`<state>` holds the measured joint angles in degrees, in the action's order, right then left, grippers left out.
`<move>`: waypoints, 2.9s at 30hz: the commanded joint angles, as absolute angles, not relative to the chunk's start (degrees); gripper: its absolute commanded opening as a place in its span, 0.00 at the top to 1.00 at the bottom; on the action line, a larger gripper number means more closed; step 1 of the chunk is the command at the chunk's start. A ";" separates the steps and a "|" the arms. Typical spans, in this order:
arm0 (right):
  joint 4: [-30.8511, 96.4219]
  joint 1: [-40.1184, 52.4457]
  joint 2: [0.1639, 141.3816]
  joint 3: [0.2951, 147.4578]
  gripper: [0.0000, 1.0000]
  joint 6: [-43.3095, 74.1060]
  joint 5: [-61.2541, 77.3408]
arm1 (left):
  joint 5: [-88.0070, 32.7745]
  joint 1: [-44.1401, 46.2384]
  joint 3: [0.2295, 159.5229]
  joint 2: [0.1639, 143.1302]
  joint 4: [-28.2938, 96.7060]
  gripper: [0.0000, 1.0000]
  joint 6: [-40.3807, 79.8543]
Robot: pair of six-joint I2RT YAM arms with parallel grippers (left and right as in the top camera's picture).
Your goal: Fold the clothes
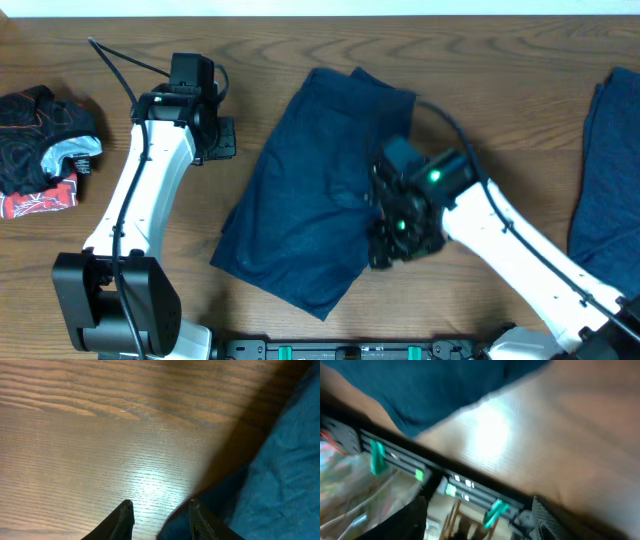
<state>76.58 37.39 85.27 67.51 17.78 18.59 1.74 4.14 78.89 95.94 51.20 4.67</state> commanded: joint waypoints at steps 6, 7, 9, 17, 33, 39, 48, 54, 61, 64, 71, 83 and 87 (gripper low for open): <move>66.11 45.91 84.36 52.71 0.26 24.49 25.80 | 1.98 3.86 80.01 95.35 51.88 0.60 4.38; 64.31 47.00 84.36 51.90 0.25 25.80 25.80 | 1.98 3.86 80.01 95.35 51.92 0.60 4.38; 61.45 48.40 84.38 51.29 0.24 29.10 25.85 | 2.00 3.88 80.01 95.35 51.99 0.60 4.38; 49.30 49.58 84.38 51.22 0.14 40.86 26.63 | 2.00 3.86 80.03 95.35 51.96 0.60 4.36; 42.37 56.86 86.63 47.35 0.15 55.94 27.97 | 1.91 3.88 80.03 95.35 53.32 0.59 4.73; 38.65 55.55 86.63 44.71 0.04 58.92 28.99 | 0.01 3.88 80.03 95.35 53.93 0.59 4.86; 24.69 52.14 90.83 43.79 0.09 65.91 28.97 | -0.84 3.86 80.03 95.33 54.83 0.60 5.02; 24.40 52.53 97.12 43.75 0.09 68.16 33.85 | -0.84 3.86 80.03 94.83 55.42 0.59 5.02; 24.47 52.56 98.17 43.75 0.11 70.13 32.93 | -0.84 3.86 80.03 92.20 55.18 0.59 5.04; 23.33 52.56 98.17 43.75 0.12 72.05 30.35 | -0.84 3.88 80.03 90.85 54.96 0.58 5.04; 18.13 52.05 98.17 43.75 0.16 75.24 24.23 | -1.08 3.88 80.03 89.91 55.77 0.55 5.52; 18.00 50.19 98.17 42.87 0.99 75.57 20.27 | -1.10 3.88 80.03 89.14 56.64 0.55 6.33; 18.17 50.19 98.17 42.28 0.99 73.06 19.97 | -1.08 3.86 80.03 88.27 56.75 0.55 6.31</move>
<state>17.76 50.92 97.12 43.66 75.24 23.99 -1.10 4.14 78.89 90.17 56.51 5.85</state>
